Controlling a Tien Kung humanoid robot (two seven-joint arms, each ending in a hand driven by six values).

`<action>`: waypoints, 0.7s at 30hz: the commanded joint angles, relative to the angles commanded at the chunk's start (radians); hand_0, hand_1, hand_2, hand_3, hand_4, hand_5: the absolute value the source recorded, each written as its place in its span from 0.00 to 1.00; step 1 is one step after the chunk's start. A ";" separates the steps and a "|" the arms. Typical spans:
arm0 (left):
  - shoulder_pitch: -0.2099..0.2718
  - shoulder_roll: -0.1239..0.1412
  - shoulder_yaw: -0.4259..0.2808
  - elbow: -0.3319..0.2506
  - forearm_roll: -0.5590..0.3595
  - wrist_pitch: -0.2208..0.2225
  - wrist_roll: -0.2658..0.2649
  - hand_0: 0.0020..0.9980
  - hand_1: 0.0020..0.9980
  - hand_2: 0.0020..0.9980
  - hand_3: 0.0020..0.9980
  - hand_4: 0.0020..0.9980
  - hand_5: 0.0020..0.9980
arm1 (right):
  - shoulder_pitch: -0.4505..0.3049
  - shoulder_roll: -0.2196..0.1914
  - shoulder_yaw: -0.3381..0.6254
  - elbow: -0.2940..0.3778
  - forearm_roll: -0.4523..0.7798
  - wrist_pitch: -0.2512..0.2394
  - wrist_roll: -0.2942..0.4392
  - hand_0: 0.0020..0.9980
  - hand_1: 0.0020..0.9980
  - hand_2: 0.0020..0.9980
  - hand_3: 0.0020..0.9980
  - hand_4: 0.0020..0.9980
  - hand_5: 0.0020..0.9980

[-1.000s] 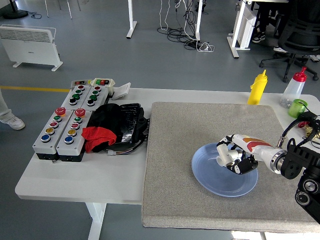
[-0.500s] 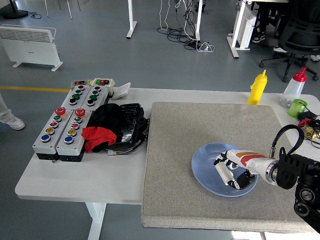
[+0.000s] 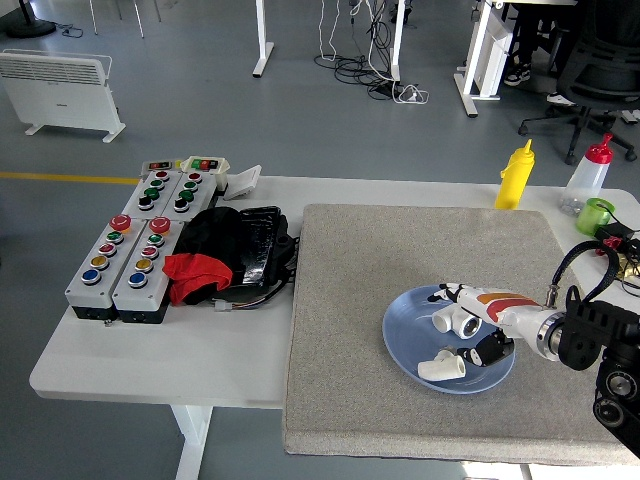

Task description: Pick pipe place plate twice

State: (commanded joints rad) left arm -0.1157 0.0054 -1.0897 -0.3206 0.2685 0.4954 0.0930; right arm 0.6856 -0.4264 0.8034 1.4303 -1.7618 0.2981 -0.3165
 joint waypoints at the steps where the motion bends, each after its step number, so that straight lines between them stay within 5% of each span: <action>1: 0.000 0.000 0.000 0.000 0.000 0.000 0.000 0.62 0.62 0.61 0.68 0.46 1.00 | -0.002 0.002 0.006 -0.002 -0.006 -0.019 0.004 0.97 0.92 1.00 0.94 0.73 0.19; 13: -0.004 0.000 0.000 0.001 0.001 -0.001 -0.001 0.62 0.62 0.61 0.68 0.46 1.00 | -0.029 0.010 0.102 -0.015 0.010 -0.161 0.035 0.96 0.91 1.00 0.94 0.74 0.22; 21: -0.005 0.000 -0.003 0.001 0.006 -0.002 0.000 0.62 0.62 0.61 0.68 0.46 1.00 | -0.103 0.044 0.244 -0.056 0.261 -0.366 0.152 0.93 0.89 1.00 0.93 0.71 0.22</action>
State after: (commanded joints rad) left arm -0.1209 0.0054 -1.0927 -0.3193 0.2742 0.4933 0.0934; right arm 0.5828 -0.3828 1.0471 1.3744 -1.5008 -0.0681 -0.1647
